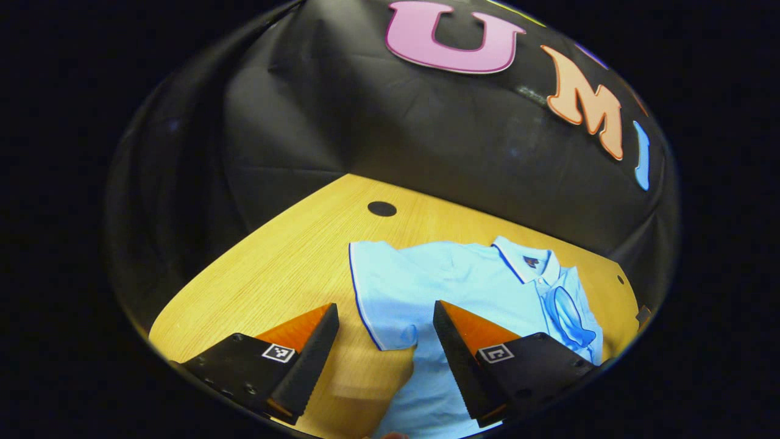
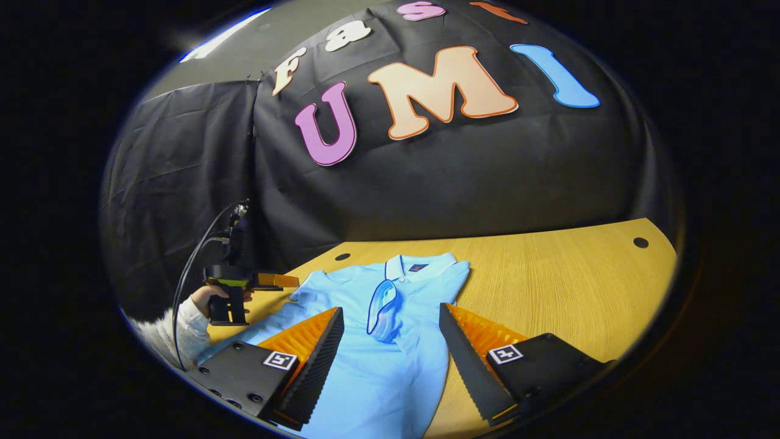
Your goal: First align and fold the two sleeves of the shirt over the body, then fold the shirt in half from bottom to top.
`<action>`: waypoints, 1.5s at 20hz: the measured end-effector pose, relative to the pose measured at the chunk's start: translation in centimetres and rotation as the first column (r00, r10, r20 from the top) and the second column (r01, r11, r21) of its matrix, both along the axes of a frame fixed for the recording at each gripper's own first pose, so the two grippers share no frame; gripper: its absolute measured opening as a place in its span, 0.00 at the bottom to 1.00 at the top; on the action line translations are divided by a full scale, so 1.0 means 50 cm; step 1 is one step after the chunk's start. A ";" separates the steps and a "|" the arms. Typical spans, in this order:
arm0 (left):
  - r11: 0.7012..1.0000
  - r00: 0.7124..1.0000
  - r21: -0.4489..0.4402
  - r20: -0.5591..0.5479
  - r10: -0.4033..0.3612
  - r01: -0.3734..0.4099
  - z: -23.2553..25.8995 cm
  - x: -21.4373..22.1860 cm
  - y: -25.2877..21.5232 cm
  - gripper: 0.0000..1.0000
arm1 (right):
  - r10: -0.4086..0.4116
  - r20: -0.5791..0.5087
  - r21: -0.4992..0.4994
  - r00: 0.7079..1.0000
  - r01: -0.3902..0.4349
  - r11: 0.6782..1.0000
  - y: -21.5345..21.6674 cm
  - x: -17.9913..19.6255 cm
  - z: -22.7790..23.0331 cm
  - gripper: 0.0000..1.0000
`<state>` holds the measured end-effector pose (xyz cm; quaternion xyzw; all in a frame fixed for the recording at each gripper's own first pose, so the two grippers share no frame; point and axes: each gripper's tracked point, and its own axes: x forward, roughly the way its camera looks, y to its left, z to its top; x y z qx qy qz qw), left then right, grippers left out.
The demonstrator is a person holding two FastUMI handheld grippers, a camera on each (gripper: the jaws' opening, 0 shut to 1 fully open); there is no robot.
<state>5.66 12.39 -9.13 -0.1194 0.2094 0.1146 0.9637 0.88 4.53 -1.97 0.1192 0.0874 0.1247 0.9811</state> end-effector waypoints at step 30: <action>0.991 0.986 0.115 -0.161 -0.047 0.066 -0.043 0.071 -0.003 0.00 | -0.035 0.013 0.066 0.999 0.034 0.997 -0.049 0.002 0.020 0.98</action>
